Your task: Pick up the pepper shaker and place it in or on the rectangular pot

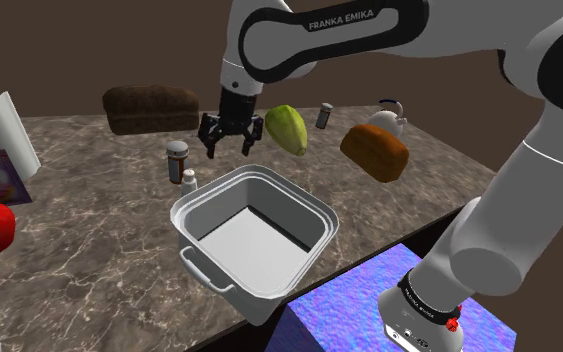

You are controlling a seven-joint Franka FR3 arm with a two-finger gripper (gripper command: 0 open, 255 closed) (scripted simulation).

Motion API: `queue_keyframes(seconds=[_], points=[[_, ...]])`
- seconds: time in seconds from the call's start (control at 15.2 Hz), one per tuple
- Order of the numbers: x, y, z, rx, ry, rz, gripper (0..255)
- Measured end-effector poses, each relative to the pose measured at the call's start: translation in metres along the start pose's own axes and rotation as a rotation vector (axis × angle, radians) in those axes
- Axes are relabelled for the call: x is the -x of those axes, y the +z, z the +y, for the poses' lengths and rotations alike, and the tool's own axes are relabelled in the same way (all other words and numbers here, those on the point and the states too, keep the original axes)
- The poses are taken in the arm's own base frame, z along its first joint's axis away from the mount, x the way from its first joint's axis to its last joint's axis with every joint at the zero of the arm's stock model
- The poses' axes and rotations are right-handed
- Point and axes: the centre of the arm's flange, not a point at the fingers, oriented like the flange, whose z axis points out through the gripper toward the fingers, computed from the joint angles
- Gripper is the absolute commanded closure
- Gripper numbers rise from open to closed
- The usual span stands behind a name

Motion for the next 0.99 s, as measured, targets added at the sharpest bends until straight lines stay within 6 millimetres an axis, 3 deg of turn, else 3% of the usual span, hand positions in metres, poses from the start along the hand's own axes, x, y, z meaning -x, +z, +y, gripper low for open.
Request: queue_keyframes(seconds=[0.46,0.99], points=[[-0.045,0.038,-0.067,0.010,0.004,0.007,0],[-0.050,0.081,-0.073,0.011,0.005,0.008,0]])
